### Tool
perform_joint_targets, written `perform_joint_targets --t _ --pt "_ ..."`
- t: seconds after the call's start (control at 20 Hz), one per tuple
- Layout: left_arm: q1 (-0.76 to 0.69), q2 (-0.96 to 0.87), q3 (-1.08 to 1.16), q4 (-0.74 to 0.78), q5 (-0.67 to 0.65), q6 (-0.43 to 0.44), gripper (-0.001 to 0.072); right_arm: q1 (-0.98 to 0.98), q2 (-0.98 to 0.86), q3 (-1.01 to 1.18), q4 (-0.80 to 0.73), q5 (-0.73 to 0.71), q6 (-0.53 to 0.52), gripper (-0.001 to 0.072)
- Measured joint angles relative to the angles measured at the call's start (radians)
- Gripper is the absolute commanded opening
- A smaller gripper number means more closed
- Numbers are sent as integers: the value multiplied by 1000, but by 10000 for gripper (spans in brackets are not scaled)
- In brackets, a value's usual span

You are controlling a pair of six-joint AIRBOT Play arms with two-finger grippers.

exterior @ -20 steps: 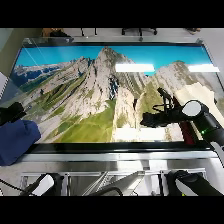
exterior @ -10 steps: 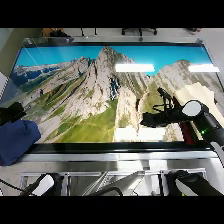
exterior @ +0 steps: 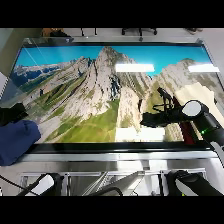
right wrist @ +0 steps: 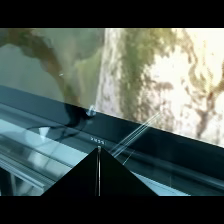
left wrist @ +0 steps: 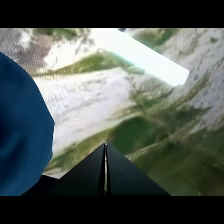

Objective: Fold the shirts.

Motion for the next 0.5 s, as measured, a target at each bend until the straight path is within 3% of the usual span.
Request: perform_joint_targets --t 0.2,0.35,0.4,0.45,0.5 --pt "3 -75 28 -18 13 6 8 0 -6 0 3 -18 0 20" --pt "39 -119 111 114 -15 -38 15 0 -14 0 5 -22 0 21" --pt "62 -124 139 165 -29 -53 58 0 -17 0 5 -24 0 21" --pt "91 -126 160 214 -41 -64 492 0 -21 0 5 -25 0 25" --pt "122 -126 171 255 -50 -72 683 0 -25 0 5 -25 0 26"
